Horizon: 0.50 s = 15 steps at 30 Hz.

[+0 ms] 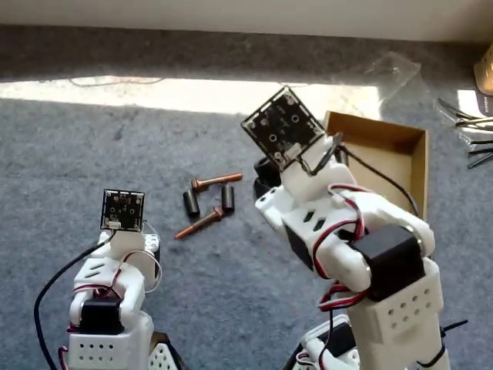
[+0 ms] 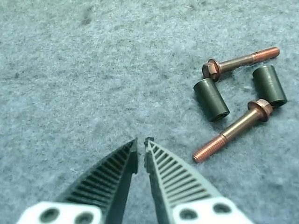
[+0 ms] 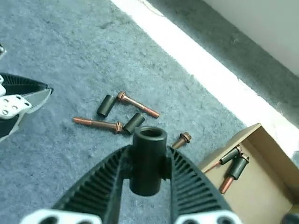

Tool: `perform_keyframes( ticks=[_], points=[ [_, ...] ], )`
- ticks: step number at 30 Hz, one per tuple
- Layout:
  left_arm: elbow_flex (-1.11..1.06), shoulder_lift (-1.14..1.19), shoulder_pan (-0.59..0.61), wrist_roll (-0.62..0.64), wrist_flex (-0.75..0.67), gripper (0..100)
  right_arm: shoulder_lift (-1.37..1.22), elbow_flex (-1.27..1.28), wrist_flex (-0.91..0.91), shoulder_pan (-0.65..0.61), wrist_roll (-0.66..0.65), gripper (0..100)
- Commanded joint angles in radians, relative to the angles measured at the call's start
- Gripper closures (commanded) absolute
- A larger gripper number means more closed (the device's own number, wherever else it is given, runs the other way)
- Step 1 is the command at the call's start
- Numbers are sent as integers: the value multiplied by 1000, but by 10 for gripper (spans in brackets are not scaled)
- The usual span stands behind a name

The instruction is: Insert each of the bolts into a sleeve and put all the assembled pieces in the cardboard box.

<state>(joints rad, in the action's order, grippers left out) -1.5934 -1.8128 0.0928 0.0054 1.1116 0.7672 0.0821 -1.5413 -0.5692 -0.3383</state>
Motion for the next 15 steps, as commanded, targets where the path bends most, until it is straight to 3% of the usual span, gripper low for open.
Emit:
perform_keyframes(
  ticks=[1, 8, 15],
  points=[
    [5, -12, 5, -6, -21, 955, 119, 194, 125, 61, 8, 965],
    [5, -12, 5, -6, -21, 955, 433, 673, 489, 206, 8, 965],
    [5, -12, 5, -6, -21, 955, 625, 912, 527, 226, 9, 965]
  ],
)
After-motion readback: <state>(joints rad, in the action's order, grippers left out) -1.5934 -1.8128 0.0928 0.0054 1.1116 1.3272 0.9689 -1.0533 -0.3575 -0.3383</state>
